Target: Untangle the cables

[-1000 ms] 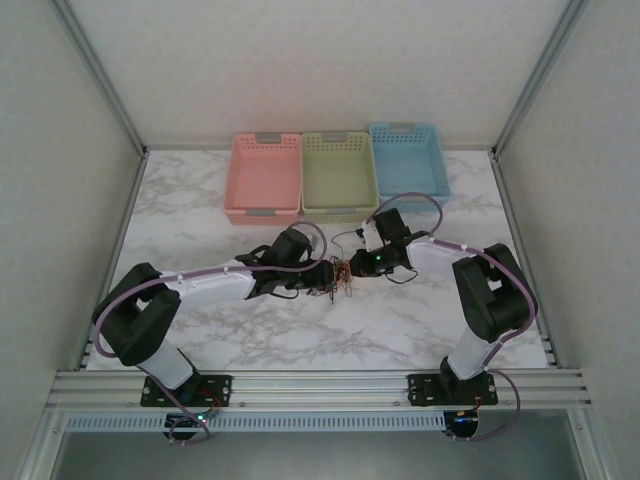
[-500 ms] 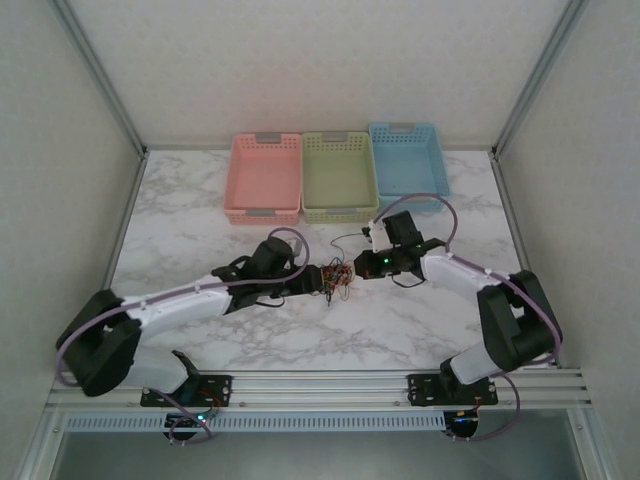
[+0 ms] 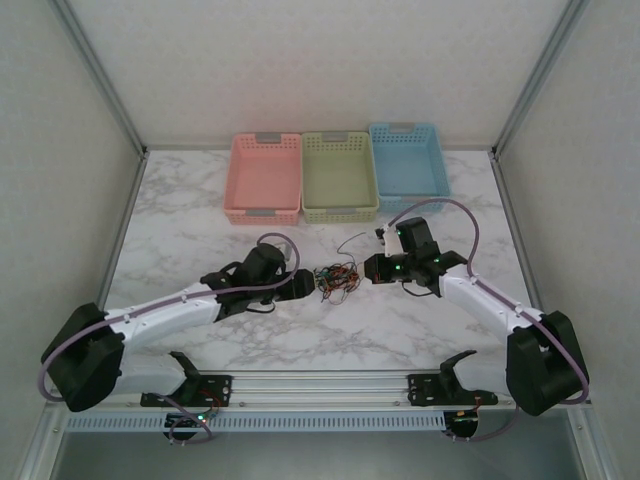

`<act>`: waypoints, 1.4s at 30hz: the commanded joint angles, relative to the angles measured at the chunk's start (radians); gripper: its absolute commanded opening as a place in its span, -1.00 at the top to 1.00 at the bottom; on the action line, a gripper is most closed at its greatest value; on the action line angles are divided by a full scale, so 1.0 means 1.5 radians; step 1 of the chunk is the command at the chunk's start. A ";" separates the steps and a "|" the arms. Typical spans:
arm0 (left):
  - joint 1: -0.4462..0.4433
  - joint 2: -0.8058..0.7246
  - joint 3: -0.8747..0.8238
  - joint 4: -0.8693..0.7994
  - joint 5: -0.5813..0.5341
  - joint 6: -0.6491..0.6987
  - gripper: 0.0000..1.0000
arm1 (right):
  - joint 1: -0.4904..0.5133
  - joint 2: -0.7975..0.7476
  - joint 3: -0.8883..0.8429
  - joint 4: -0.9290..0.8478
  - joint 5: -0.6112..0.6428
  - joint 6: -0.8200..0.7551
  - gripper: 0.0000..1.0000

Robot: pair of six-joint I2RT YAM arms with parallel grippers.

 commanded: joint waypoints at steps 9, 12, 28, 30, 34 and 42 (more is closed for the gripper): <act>0.024 0.086 0.020 0.083 0.017 0.022 -0.02 | -0.001 0.021 -0.012 -0.015 0.055 0.016 1.00; 0.045 0.116 0.013 0.119 0.050 0.018 -0.03 | 0.000 0.019 -0.011 -0.023 0.065 0.015 1.00; 0.055 0.223 0.063 0.166 0.108 0.054 0.24 | -0.001 0.020 -0.013 -0.031 0.087 0.018 1.00; 0.055 0.215 0.056 0.176 0.098 0.060 0.39 | -0.002 0.019 -0.013 -0.032 0.091 0.018 1.00; 0.064 0.214 0.051 0.176 0.103 0.065 0.66 | -0.002 0.016 -0.011 -0.034 0.096 0.017 1.00; 0.077 0.122 0.023 0.113 0.060 0.069 1.00 | -0.009 0.006 -0.004 -0.045 0.115 0.012 1.00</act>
